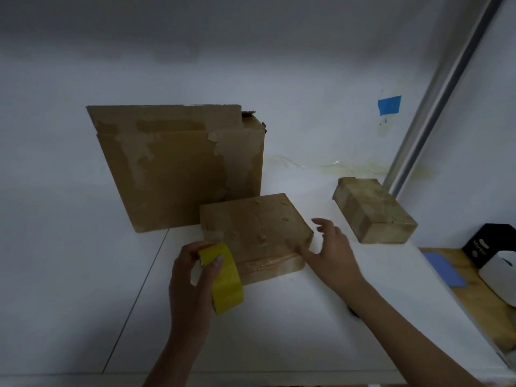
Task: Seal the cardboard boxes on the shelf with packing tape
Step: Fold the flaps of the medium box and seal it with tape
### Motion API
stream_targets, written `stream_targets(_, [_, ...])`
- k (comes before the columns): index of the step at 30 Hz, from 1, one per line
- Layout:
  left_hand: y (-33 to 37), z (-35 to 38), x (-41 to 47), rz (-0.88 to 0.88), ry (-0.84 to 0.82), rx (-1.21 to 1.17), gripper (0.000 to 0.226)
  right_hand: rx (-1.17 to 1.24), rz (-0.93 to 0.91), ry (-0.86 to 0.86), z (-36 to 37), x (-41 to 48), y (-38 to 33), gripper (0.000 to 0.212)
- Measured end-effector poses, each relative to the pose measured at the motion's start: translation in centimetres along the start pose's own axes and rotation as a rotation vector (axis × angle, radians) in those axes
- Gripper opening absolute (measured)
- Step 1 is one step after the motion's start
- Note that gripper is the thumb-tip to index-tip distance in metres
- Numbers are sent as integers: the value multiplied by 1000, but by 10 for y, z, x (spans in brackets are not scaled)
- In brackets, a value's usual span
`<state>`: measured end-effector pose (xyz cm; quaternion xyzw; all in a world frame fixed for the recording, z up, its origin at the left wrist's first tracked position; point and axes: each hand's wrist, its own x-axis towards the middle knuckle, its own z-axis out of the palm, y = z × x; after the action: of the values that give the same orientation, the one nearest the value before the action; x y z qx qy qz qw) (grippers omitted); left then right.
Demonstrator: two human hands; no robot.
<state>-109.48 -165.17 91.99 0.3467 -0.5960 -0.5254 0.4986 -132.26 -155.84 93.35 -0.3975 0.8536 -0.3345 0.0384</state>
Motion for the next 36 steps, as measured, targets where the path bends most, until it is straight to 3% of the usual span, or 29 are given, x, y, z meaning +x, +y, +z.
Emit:
stream_targets(3, [2,2,4,-32,6,-29,47,47,79,-94,16,14,-29,99])
stream_targets(8, [8,5,13,-115,21,-87,46,-108,174,-56,38,23,-51,111])
stream_targets(14, [12,4,17,-215,-1,-127,40,-127,225,18,39,14,-58,76])
stream_targets(23, [25,-14,26,-304,-93,-154,49,-186,250,-68,26,-15,-53,70])
stream_targets(29, [49,-6,34,-156,-158,-98,46,-197,134,-94,15,-6,-42,65])
stream_targets(32, [54,3,38,-201,-180,-138,50,-66,6,-125,16,-7,-30,59])
stream_targets(36, [58,19,45,-233,-201,-137,35,-8,-84,-125,15,-10,-20,58])
